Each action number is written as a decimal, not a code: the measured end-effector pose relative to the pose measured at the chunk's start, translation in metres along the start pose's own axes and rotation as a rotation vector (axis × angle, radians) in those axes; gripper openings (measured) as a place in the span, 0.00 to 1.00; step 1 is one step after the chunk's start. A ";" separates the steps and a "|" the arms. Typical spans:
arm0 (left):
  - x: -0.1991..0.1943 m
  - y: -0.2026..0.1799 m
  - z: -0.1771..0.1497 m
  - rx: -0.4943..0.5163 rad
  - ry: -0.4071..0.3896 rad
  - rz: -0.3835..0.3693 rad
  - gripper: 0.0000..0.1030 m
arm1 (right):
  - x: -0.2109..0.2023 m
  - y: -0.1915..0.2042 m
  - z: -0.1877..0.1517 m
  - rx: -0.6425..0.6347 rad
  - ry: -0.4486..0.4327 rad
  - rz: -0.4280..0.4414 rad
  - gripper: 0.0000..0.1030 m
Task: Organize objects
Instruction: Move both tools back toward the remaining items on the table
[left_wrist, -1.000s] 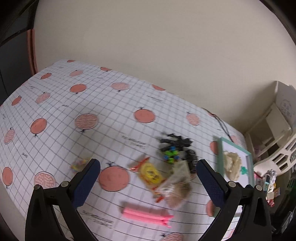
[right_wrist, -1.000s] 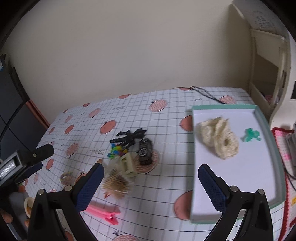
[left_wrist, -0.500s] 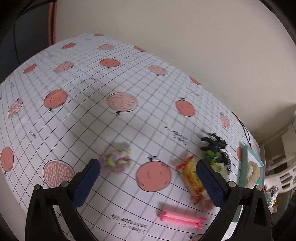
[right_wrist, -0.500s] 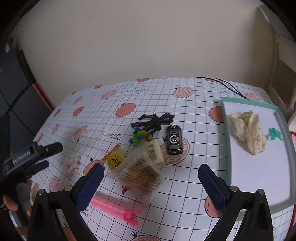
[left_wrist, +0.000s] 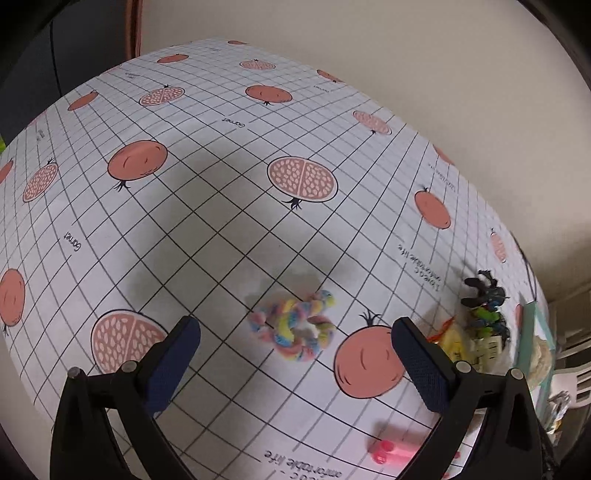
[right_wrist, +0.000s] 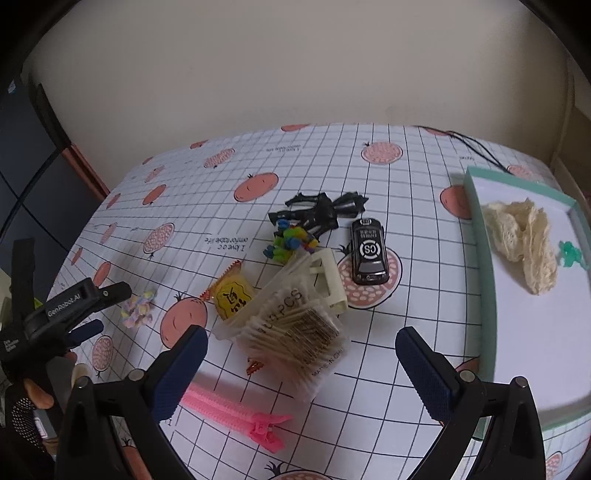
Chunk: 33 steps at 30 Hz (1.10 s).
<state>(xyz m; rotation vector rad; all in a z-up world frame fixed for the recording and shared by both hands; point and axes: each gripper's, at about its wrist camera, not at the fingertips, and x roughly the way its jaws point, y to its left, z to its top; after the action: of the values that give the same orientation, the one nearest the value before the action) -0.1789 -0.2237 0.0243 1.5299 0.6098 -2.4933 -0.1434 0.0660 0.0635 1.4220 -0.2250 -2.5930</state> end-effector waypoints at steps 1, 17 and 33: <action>0.003 0.000 0.000 0.001 0.004 0.007 1.00 | 0.002 0.000 0.000 0.001 0.006 0.001 1.00; 0.021 -0.003 0.000 0.003 -0.021 0.050 0.95 | 0.033 -0.010 -0.001 0.117 0.053 0.046 1.00; 0.025 -0.013 -0.002 0.038 -0.026 0.084 0.72 | 0.047 -0.013 0.000 0.173 0.066 0.088 1.00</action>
<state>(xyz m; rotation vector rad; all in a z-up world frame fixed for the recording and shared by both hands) -0.1934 -0.2089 0.0044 1.5014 0.4872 -2.4715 -0.1696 0.0684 0.0218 1.5137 -0.5023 -2.5032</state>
